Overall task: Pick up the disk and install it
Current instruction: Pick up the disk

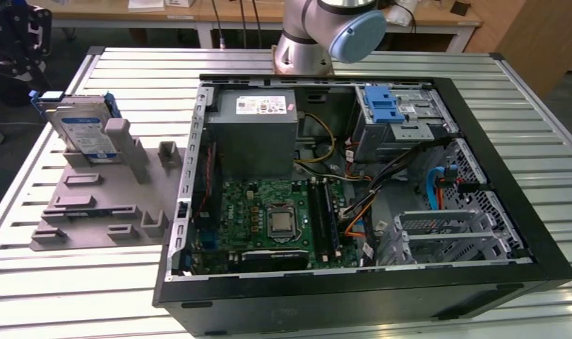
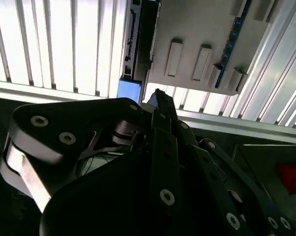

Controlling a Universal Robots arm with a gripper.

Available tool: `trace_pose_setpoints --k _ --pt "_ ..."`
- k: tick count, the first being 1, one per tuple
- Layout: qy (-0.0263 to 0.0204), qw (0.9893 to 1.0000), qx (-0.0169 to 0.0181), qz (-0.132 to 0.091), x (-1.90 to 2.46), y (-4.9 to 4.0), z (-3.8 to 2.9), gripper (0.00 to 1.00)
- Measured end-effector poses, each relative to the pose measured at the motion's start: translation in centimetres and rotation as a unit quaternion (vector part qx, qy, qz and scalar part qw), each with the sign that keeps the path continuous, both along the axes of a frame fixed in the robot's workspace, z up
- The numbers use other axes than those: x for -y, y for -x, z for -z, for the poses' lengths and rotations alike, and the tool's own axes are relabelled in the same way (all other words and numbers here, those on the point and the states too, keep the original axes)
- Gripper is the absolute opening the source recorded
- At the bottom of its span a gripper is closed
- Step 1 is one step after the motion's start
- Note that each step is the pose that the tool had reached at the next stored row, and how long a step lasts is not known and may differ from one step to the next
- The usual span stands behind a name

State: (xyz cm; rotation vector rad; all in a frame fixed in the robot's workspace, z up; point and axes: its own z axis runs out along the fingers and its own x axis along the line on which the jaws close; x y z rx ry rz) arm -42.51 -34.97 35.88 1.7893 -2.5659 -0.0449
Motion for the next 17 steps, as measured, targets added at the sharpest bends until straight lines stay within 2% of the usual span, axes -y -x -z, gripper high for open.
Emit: trace_pose_setpoints --k 3,6,9,12,13,17 --pt "0.0000 0.9997 0.0007 -0.023 0.00 0.00 0.01 0.11" --pt "-0.0001 0.9987 0.0007 -0.050 0.00 0.00 0.03 0.11" --pt "-0.0001 0.9971 0.0008 -0.077 0.00 0.00 0.04 0.11" --pt "0.0000 0.9949 0.0012 -0.101 0.00 0.00 0.05 0.11" --pt "0.0000 0.9945 0.0014 -0.105 0.00 0.00 0.05 0.11" --pt "0.0001 0.9941 0.0023 -0.109 0.00 0.00 0.05 0.11"
